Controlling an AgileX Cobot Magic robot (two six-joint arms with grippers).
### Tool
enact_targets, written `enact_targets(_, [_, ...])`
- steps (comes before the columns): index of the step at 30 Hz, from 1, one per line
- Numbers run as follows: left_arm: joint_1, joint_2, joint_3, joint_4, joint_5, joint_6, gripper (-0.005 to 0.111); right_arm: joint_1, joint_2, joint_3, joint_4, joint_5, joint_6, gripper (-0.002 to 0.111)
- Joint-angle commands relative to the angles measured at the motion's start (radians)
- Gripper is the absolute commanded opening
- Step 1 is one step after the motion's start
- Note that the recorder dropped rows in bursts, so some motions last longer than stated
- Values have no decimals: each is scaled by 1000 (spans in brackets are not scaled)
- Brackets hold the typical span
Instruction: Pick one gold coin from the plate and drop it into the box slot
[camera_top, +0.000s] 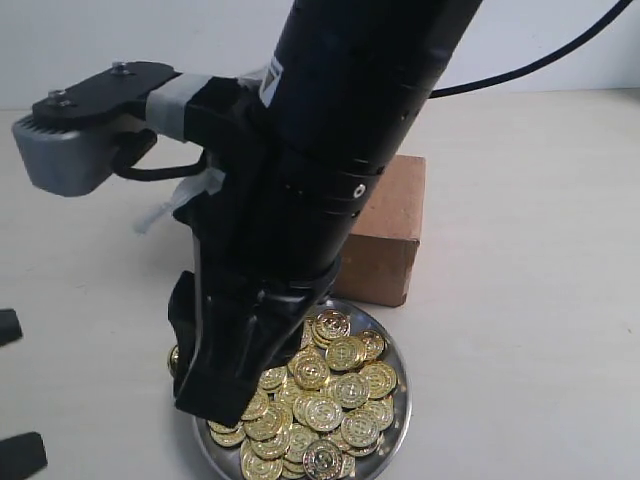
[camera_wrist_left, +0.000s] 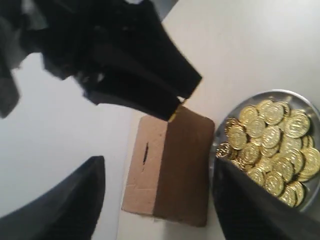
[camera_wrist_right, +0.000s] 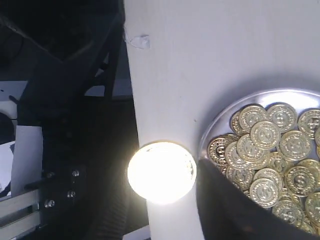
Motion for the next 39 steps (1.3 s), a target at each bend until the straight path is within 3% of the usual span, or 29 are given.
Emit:
enact_targets(1, [-127, 60, -11, 178, -33, 27, 63, -2, -14, 2, 66, 0, -19, 36])
enact_targets(4, [-207, 105, -13, 234, -88, 27, 63, 0, -14, 2, 150, 0, -49, 36])
enact_targets(13, [-329, 183, -66, 286, -220, 27, 63, 90, -14, 2, 121, 0, -51, 37])
enact_targets(18, [-373, 189, -77, 286, -166, 27, 58, 92, -14, 2, 123, 0, -51, 37])
enact_targets(22, [-390, 189, -77, 293, -143, 27, 50, 92, -14, 2, 123, 0, -51, 37])
enact_targets(39, [-390, 190, -79, 293, -138, 27, 50, 92, -14, 2, 138, 0, -52, 37])
